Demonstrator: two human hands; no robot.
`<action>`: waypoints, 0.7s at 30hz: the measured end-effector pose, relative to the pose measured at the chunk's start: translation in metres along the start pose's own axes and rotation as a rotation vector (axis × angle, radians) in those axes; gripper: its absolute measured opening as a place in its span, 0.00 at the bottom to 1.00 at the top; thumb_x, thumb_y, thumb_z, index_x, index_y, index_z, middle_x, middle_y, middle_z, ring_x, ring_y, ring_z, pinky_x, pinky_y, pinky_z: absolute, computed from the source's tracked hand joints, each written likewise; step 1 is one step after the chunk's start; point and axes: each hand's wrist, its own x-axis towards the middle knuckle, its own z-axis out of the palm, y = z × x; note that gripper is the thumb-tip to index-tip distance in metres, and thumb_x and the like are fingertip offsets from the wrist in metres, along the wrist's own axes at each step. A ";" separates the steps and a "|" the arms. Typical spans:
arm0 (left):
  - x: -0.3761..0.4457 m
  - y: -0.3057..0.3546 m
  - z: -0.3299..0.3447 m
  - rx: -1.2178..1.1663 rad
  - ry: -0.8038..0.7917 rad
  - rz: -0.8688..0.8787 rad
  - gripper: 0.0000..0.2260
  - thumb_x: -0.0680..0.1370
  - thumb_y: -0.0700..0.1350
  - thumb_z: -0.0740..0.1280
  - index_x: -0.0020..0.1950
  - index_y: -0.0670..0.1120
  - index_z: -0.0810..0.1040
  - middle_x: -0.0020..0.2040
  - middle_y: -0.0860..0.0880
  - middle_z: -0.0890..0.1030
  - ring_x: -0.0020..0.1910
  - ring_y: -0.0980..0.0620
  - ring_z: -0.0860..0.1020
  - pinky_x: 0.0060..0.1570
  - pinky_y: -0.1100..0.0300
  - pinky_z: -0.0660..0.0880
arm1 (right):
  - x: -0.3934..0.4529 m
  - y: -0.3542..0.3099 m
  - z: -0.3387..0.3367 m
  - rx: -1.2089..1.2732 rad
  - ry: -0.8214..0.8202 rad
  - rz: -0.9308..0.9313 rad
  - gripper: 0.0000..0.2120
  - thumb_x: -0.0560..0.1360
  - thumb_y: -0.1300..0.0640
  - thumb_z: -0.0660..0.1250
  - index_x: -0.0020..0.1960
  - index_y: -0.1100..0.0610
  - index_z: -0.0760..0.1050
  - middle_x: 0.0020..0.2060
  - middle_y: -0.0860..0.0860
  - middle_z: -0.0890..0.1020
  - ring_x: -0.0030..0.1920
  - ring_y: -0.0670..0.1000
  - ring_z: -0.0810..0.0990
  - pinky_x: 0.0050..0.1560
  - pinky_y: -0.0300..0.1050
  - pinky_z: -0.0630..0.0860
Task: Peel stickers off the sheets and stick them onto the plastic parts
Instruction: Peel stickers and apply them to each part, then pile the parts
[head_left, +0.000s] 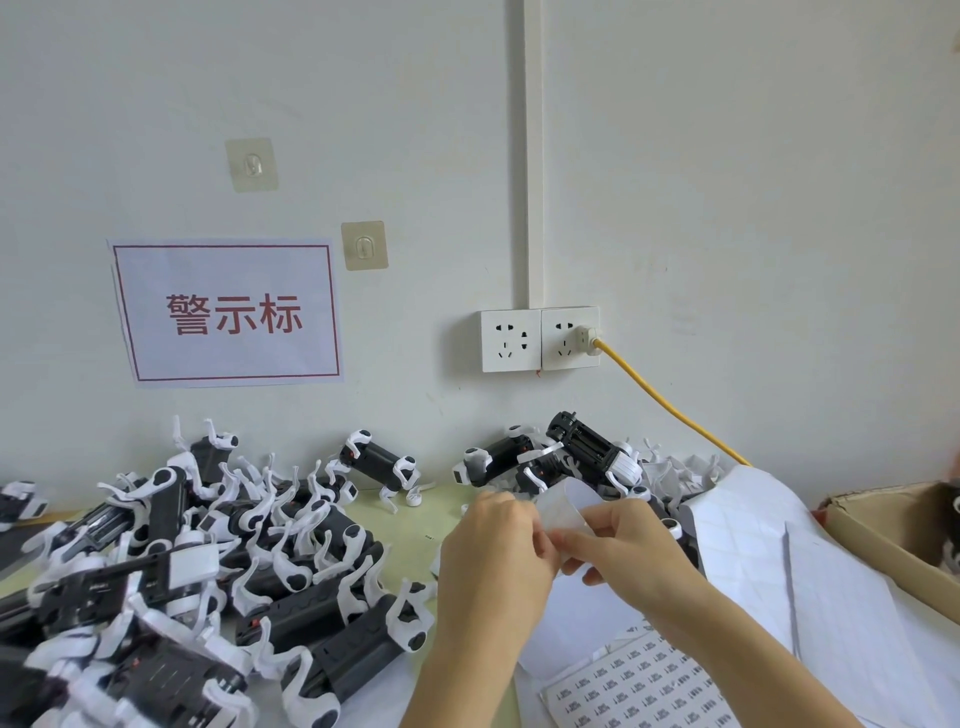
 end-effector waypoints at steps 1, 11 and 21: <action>0.000 -0.001 -0.001 -0.029 -0.008 -0.018 0.07 0.77 0.49 0.67 0.40 0.49 0.79 0.44 0.55 0.77 0.41 0.55 0.76 0.36 0.61 0.72 | 0.000 0.000 0.000 0.004 0.000 -0.001 0.13 0.76 0.57 0.71 0.34 0.55 0.84 0.33 0.52 0.85 0.36 0.44 0.82 0.36 0.34 0.74; 0.001 -0.008 0.000 -0.081 -0.065 -0.022 0.10 0.77 0.46 0.65 0.37 0.45 0.78 0.37 0.51 0.78 0.37 0.51 0.74 0.37 0.51 0.77 | -0.001 0.001 0.000 -0.014 -0.009 -0.033 0.14 0.79 0.61 0.66 0.38 0.55 0.86 0.34 0.51 0.86 0.35 0.42 0.81 0.35 0.34 0.74; 0.002 -0.003 0.001 -0.003 0.015 0.038 0.06 0.77 0.48 0.65 0.43 0.49 0.80 0.41 0.56 0.70 0.43 0.54 0.73 0.36 0.61 0.67 | 0.001 0.002 0.000 0.021 -0.015 -0.039 0.12 0.78 0.59 0.68 0.38 0.58 0.85 0.36 0.56 0.85 0.36 0.45 0.81 0.38 0.38 0.75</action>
